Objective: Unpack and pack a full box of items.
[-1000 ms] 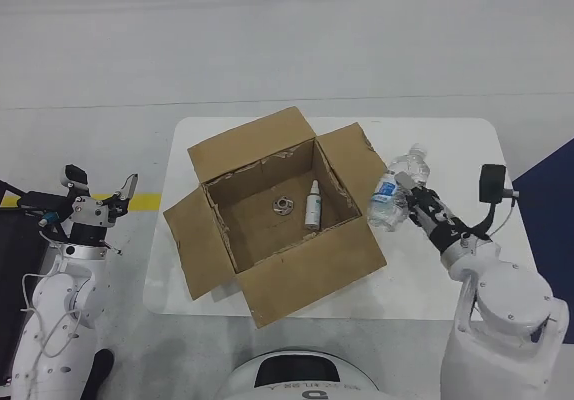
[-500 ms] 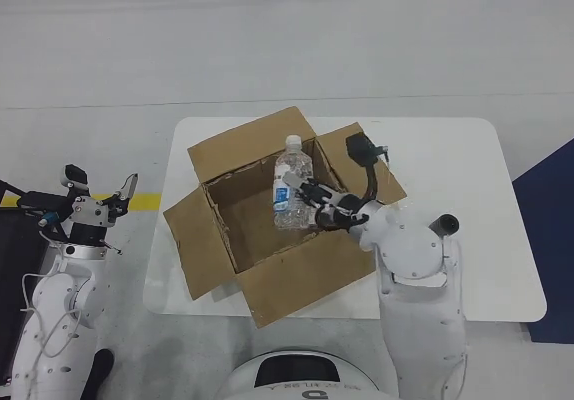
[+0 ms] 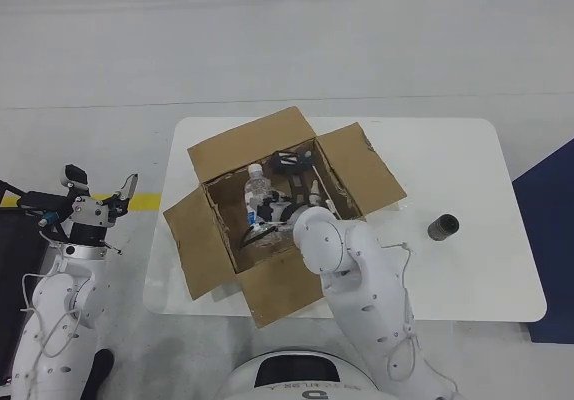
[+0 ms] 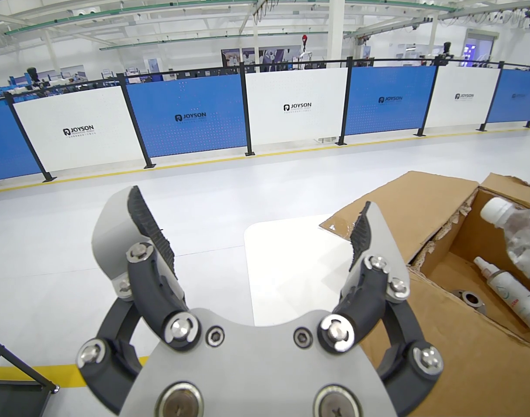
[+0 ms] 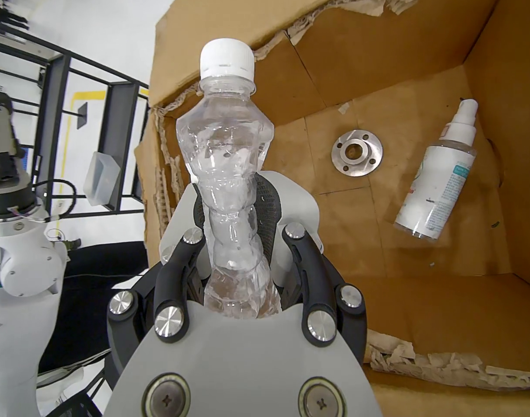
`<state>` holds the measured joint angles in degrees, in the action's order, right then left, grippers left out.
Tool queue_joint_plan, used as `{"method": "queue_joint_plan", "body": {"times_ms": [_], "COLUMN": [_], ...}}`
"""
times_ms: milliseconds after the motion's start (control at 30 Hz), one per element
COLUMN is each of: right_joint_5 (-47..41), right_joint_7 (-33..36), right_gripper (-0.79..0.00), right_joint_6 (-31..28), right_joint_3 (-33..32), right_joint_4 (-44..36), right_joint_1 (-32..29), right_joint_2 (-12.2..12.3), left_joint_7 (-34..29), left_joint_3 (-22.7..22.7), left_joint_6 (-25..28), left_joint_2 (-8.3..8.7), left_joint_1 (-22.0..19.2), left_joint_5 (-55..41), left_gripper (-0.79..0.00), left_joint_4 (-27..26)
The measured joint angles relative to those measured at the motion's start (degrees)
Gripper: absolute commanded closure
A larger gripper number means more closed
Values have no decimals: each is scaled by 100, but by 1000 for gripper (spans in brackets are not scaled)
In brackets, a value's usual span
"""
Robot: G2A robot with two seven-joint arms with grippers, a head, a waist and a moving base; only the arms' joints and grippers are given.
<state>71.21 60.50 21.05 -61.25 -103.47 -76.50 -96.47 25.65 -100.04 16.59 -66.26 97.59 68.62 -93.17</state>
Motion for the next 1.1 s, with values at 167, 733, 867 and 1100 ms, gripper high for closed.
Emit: {"method": "queue_joint_plan", "body": {"times_ms": [167, 733, 867, 1100], "right_joint_5": [260, 1027, 1139, 1160], "right_joint_7": [232, 309, 196, 14], "right_gripper": [-785, -785, -785, -785], "right_joint_6": [175, 513, 846, 1472], "right_joint_3": [164, -119, -623, -1578], "right_joint_4": [247, -1496, -1860, -2020], "right_joint_1": [229, -405, -626, -992], "right_joint_2": [-5, 132, 168, 217], "left_joint_7": [0, 0, 0, 0], "left_joint_3": [0, 0, 0, 0], "left_joint_6": [0, 0, 0, 0], "left_joint_2": [0, 0, 0, 0], "left_joint_1": [0, 0, 0, 0], "left_joint_5": [0, 0, 0, 0], "left_gripper": [-785, -785, -785, -785], "left_joint_4": [0, 0, 0, 0]}}
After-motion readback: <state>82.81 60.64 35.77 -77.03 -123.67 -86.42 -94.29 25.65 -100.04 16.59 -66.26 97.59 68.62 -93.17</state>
